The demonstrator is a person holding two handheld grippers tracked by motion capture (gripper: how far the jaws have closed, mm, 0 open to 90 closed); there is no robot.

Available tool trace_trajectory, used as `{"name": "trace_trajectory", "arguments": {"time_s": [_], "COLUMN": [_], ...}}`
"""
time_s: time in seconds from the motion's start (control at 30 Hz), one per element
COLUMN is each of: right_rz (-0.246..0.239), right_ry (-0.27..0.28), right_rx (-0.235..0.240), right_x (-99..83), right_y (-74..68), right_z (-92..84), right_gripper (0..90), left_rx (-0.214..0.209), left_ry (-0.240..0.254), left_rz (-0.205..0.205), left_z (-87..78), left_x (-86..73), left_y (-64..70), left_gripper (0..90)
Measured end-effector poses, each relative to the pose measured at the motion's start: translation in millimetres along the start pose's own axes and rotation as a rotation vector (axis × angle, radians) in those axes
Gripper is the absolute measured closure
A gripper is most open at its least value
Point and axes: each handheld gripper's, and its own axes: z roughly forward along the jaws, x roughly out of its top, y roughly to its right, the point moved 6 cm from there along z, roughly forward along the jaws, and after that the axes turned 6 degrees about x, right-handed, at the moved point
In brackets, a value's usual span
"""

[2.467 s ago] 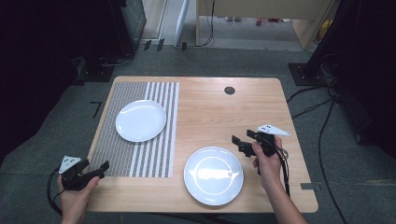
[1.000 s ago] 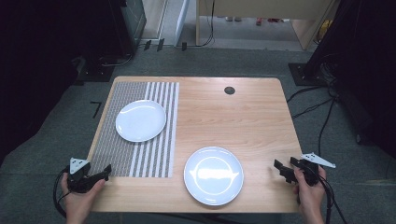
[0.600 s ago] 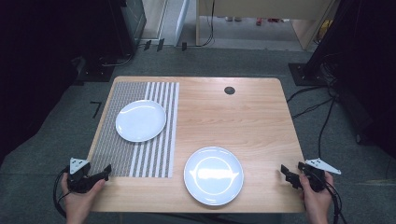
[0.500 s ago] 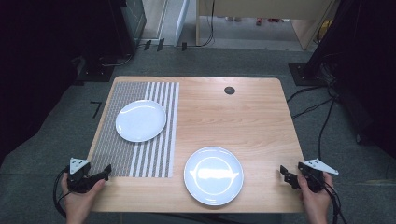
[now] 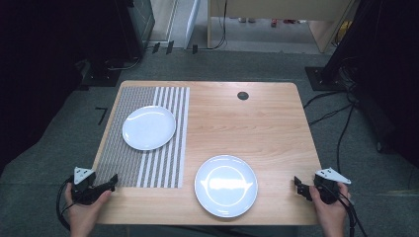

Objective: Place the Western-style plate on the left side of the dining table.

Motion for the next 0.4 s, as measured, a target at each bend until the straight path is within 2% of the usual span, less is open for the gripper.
{"name": "trace_trajectory", "arguments": {"time_s": [0.1, 0.4], "right_rz": [-0.001, 0.002], "right_ry": [-0.005, -0.006], "right_rx": [0.002, -0.001], "right_x": [0.0, 0.1], "right_y": [-0.5, -0.7], "right_z": [0.6, 0.7], "right_gripper": [13.5, 13.2], "left_rx": [0.000, 0.003], "left_ry": [0.000, -0.001], "left_rz": [0.000, 0.002], "left_z": [0.0, 0.2], "left_x": [0.0, 0.0], "left_y": [0.0, 0.2], "left_gripper": [15.9, 15.8]}}
